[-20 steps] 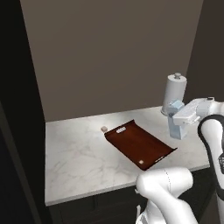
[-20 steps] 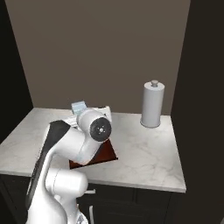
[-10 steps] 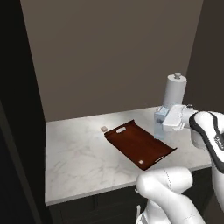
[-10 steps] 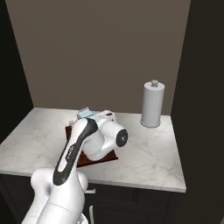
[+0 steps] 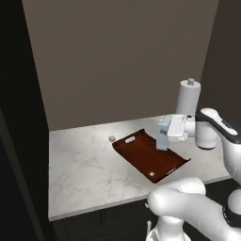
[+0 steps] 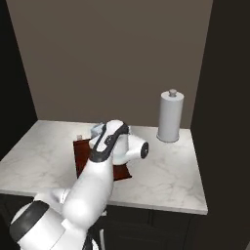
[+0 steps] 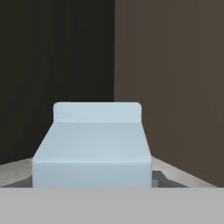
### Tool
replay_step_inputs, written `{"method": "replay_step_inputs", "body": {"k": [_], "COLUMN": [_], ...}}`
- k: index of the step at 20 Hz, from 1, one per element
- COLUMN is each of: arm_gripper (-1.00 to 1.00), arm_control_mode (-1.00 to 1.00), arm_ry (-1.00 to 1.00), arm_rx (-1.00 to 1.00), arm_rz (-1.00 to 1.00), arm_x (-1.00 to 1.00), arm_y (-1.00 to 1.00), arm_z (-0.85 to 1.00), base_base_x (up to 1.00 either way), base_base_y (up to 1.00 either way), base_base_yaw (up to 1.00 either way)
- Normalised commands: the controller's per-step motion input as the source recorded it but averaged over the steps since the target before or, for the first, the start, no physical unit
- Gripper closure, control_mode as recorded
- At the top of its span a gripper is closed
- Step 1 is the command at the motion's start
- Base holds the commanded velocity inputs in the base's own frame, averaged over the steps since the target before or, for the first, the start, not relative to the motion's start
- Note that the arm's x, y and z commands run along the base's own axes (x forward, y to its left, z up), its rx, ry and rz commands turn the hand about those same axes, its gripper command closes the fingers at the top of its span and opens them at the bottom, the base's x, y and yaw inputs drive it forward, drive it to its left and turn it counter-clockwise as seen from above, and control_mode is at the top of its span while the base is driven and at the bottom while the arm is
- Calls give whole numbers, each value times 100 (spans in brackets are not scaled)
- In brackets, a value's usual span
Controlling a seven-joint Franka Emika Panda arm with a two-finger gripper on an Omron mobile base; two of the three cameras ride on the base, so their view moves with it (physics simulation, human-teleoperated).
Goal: Take out the milk from the fridge and place it on the tray on the counter. Then take the sugar cube near the tray and place it in the tray.
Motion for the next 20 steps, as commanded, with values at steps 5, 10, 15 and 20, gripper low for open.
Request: {"method": "replay_step_inputs", "body": {"k": [5, 10, 15, 20], "arm_gripper": [100, 100, 100, 100], "arm_control_mode": [-100, -100, -100, -100], "arm_ry": [0, 0, 1, 3], "arm_rx": [0, 0, 0, 0], "arm_rz": [9, 10, 7, 1], "arm_x": [43, 35, 30, 37], "arm_y": [-3, -10, -9, 0], "arm_z": [-40, -40, -31, -31], "base_base_x": [0, 0, 0, 0], "base_base_y": [0, 0, 0, 0], "base_base_yaw": [0, 0, 0, 0]}}
